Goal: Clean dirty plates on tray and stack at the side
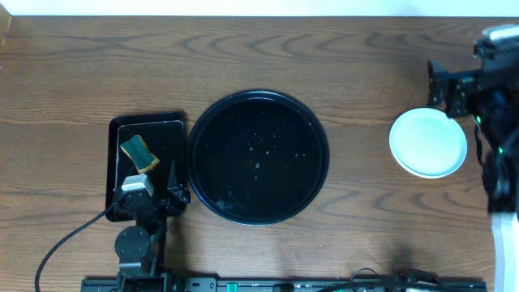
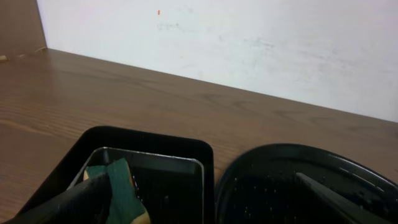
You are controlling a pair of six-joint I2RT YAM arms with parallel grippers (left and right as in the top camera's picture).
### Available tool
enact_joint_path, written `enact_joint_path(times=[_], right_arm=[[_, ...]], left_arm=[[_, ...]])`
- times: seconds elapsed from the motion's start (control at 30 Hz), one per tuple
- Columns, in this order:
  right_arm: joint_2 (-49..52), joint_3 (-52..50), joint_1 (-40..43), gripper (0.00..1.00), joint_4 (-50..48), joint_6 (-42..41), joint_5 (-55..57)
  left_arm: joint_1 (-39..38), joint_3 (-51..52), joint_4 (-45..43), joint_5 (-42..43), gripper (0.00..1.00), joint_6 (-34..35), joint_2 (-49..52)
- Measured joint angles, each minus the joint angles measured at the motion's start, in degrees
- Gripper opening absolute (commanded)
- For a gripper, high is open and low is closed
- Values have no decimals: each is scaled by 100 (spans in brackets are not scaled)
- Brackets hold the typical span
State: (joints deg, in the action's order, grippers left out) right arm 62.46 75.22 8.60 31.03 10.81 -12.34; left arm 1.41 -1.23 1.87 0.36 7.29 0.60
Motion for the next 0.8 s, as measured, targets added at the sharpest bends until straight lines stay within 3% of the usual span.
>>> enact_joint_path(times=[0.4, 0.8], right_arm=[[-2822, -1307, -179, 99, -236, 179, 9], [-4409, -3641, -376, 99, -1978, 192, -313]], left_arm=[[0, 0, -2, -35, 90, 0, 0], [0, -2, -2, -35, 91, 0, 0]])
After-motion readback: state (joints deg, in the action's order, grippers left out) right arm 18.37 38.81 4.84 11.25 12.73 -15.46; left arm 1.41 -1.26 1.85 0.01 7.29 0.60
